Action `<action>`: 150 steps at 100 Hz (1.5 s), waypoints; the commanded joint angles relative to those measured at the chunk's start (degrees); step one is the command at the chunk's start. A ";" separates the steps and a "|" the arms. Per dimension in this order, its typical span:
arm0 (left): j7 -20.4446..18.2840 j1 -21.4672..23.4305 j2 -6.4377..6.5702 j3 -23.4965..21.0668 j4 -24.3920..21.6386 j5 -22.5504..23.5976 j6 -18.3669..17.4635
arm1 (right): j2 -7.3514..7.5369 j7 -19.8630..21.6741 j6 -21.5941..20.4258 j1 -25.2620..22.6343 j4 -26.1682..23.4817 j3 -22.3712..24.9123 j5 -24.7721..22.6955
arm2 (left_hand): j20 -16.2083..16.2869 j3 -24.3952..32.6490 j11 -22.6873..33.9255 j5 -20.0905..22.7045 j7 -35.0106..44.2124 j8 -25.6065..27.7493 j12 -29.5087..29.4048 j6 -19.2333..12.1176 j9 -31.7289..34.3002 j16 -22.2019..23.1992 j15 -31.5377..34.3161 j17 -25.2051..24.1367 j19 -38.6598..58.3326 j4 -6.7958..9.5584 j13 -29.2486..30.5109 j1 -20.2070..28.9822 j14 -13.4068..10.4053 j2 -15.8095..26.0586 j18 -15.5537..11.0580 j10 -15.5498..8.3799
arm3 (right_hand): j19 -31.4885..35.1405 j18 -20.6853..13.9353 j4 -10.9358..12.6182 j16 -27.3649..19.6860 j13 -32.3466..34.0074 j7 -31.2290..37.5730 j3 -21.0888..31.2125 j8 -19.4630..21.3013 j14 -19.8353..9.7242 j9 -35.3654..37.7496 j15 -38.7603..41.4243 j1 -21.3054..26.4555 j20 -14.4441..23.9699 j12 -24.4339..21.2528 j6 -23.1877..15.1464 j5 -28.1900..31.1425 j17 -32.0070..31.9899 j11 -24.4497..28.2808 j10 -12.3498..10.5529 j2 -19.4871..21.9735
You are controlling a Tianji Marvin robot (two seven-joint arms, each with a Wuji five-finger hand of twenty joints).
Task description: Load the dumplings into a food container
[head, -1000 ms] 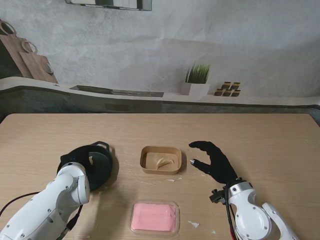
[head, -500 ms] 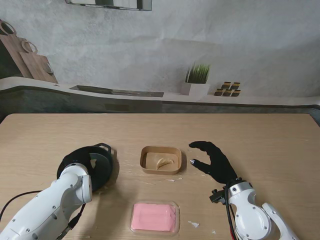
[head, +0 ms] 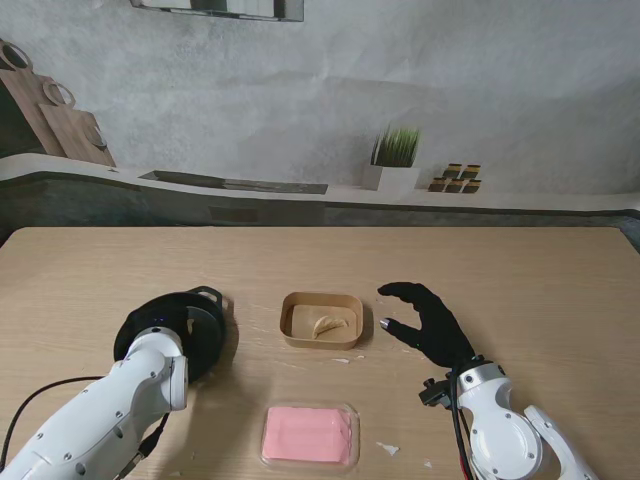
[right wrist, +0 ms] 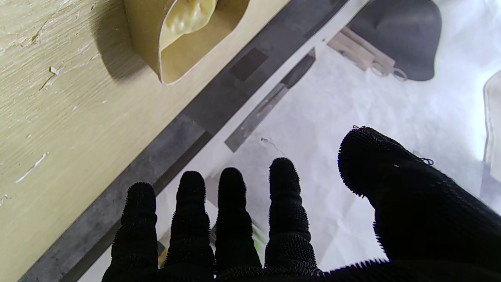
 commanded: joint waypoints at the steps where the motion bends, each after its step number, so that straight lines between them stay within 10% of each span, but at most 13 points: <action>1: -0.42 0.81 -0.54 0.81 1.85 -0.65 -0.27 | -0.45 0.67 0.12 -0.37 -0.31 -0.18 0.08 | 1.40 -1.53 -0.42 2.03 -1.33 -1.76 3.05 -7.27 2.95 1.44 1.98 1.60 3.48 -2.70 2.12 3.18 -0.13 -3.58 1.29 -2.89 | 0.43 -0.37 2.05 0.57 -0.48 0.28 -0.15 0.01 -0.29 -0.40 0.62 -0.87 0.99 0.26 -1.13 0.26 0.26 1.14 0.24 0.56; 77: 10.20 0.50 -2.04 3.37 6.90 -4.55 -1.03 | -0.45 0.84 0.56 -0.20 -0.32 -0.50 0.32 | -0.49 -2.73 -5.31 7.66 12.45 2.33 12.31 -16.78 16.79 0.52 5.25 11.38 8.79 -2.38 13.16 9.45 -0.44 -7.57 3.15 -5.06 | 0.51 -0.11 2.09 0.58 -0.03 0.32 -0.13 0.03 -0.21 -0.22 0.64 -0.90 0.94 0.29 -1.24 0.08 0.54 1.17 0.22 0.79; 150: 26.82 11.91 -3.84 -13.08 -2.32 -1.29 -16.17 | -0.43 1.04 1.15 0.09 -0.21 -1.09 0.40 | -2.87 8.02 -6.25 9.70 13.41 6.36 17.60 -14.88 21.24 1.94 3.92 15.97 8.85 0.72 18.50 7.06 -0.34 -12.39 4.65 -4.28 | 0.52 -0.15 2.08 0.56 0.00 0.30 -0.13 0.02 -0.25 -0.15 0.51 -0.91 0.88 0.27 -1.37 0.00 0.55 1.03 0.24 0.81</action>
